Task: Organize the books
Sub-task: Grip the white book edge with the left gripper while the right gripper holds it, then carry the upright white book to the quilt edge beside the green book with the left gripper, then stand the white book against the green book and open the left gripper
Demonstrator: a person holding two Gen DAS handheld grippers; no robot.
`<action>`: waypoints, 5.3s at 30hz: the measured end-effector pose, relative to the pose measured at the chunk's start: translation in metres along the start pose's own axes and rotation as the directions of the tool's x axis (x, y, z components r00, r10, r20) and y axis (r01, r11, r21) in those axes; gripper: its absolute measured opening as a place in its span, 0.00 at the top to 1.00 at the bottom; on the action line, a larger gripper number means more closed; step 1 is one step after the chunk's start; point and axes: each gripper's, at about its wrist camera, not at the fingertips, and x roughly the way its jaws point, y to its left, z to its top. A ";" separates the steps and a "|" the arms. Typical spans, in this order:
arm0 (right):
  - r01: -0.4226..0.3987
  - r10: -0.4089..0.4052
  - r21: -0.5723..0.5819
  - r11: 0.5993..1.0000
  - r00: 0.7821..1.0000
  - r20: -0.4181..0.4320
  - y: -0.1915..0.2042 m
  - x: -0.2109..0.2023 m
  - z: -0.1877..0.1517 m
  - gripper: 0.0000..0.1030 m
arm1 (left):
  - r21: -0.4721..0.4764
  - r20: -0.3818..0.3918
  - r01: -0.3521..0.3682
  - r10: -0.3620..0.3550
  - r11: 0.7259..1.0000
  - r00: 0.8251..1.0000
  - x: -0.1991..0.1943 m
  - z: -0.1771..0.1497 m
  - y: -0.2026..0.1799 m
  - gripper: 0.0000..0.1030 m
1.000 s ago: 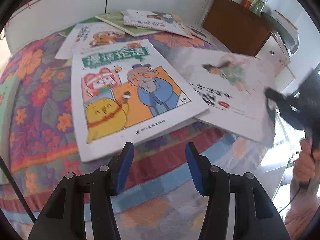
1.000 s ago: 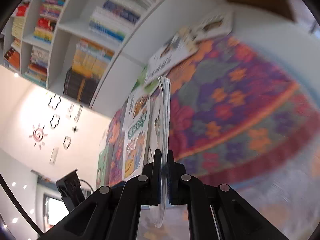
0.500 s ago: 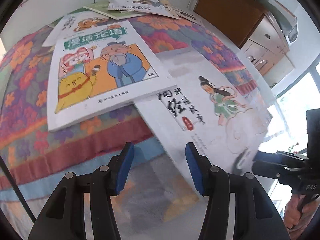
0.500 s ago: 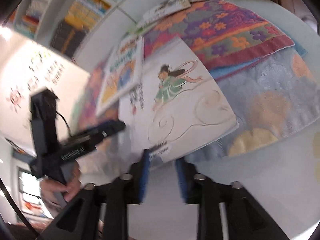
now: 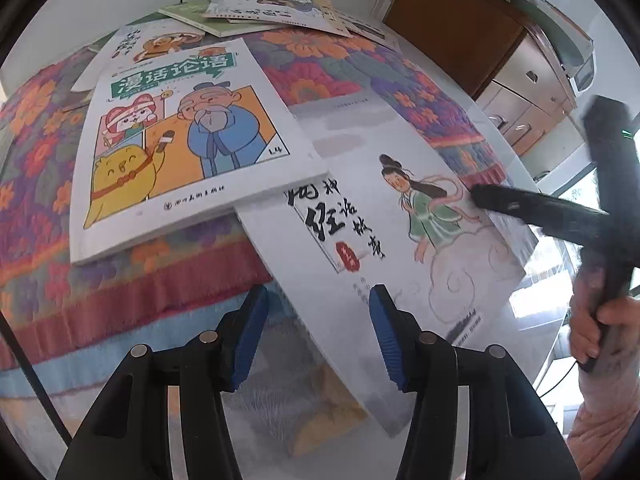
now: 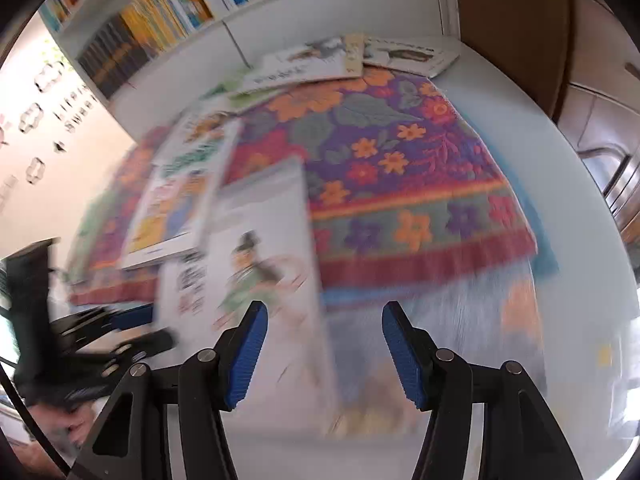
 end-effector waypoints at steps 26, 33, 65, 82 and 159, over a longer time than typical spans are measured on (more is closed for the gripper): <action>-0.398 0.415 0.224 0.890 0.909 -0.033 -0.046 -0.007 -0.068 0.70 | 0.029 -0.034 0.073 -0.072 0.997 0.997 -0.003 -0.006 -0.012 0.58; -0.413 0.413 0.179 0.893 0.910 0.039 -0.039 -0.053 -0.075 0.89 | 0.049 0.008 0.147 -0.148 0.988 0.989 -0.022 0.004 -0.025 0.61; -0.429 0.431 0.194 0.882 0.902 0.039 -0.034 -0.054 -0.046 0.89 | 0.030 0.011 0.226 -0.226 0.974 0.974 -0.016 0.032 -0.012 0.81; -0.422 0.421 0.041 0.906 0.906 0.030 0.080 -0.064 0.018 0.89 | 0.025 0.200 0.166 -0.168 0.986 0.965 -0.107 0.053 0.078 0.81; -0.639 0.653 0.141 0.756 0.722 -0.231 0.338 0.192 0.088 0.46 | -0.540 0.251 -0.065 0.235 0.839 0.939 -0.156 -0.029 0.427 0.77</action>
